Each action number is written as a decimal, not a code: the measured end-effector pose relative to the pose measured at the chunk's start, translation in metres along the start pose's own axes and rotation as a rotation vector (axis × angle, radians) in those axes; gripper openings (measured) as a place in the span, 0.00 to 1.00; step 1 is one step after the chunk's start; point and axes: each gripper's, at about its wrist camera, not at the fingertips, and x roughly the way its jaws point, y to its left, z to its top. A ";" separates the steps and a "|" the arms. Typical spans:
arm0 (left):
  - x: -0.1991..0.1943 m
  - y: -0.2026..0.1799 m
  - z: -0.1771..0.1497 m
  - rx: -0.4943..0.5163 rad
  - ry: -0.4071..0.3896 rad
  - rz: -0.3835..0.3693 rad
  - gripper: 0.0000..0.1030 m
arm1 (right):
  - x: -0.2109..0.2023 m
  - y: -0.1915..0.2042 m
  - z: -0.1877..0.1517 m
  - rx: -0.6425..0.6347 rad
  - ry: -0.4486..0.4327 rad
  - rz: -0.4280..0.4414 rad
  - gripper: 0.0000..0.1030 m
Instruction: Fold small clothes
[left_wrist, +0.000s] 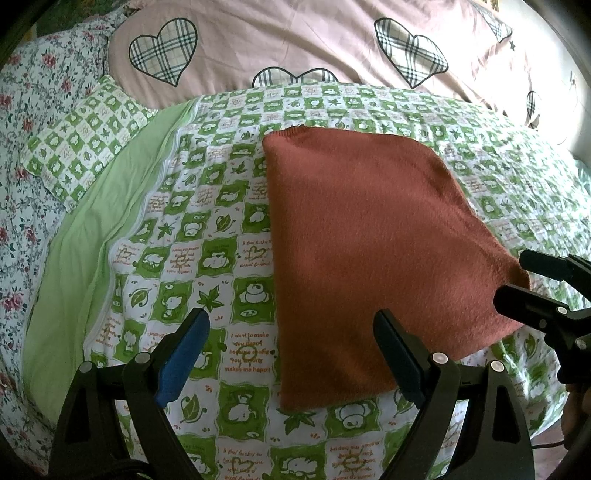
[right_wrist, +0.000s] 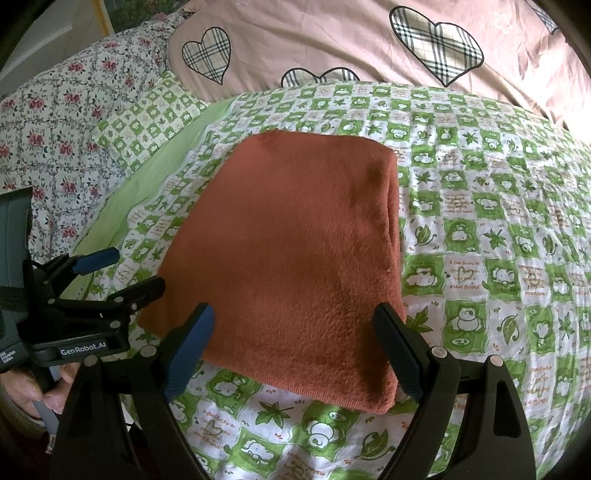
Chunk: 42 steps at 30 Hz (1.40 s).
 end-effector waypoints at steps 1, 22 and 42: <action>0.000 0.000 0.000 0.000 0.000 0.001 0.88 | 0.000 0.001 0.000 0.001 -0.001 0.000 0.85; 0.001 -0.005 0.009 0.003 -0.002 -0.006 0.88 | -0.002 -0.002 0.007 0.004 -0.017 -0.010 0.85; 0.021 -0.005 0.027 0.003 -0.006 -0.022 0.88 | 0.008 -0.017 0.018 0.018 -0.023 -0.025 0.85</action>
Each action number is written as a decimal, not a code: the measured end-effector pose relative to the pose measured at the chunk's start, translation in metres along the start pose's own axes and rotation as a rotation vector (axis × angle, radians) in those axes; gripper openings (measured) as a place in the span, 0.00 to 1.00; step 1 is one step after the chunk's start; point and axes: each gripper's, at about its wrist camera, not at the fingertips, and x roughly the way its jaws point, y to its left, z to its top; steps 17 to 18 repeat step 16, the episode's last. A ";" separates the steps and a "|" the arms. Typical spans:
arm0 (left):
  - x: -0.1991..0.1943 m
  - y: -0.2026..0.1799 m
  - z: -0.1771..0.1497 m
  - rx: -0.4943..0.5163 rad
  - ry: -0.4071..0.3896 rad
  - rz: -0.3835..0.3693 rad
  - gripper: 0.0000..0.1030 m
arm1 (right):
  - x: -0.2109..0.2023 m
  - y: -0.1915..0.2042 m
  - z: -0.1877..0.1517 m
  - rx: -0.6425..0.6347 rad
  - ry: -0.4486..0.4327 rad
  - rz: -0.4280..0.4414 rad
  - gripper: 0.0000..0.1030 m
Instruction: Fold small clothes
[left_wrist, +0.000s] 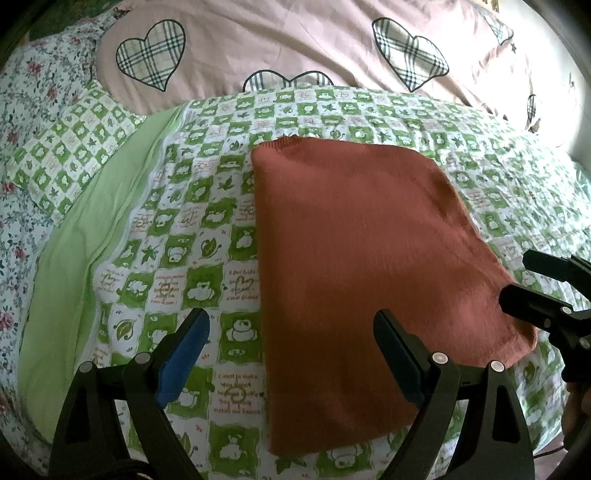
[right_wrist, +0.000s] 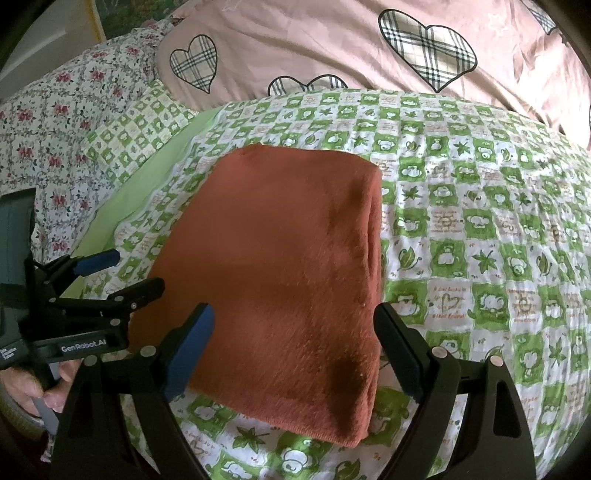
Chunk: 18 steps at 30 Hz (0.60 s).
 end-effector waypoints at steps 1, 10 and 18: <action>0.001 0.000 0.001 -0.001 0.002 -0.001 0.88 | 0.001 -0.001 0.000 0.000 0.002 0.000 0.85; 0.010 0.007 0.005 -0.029 0.017 0.016 0.88 | 0.008 -0.009 0.003 0.009 0.010 0.004 0.86; 0.016 0.012 0.007 -0.038 0.028 0.032 0.88 | 0.014 -0.012 0.006 0.004 0.017 0.001 0.86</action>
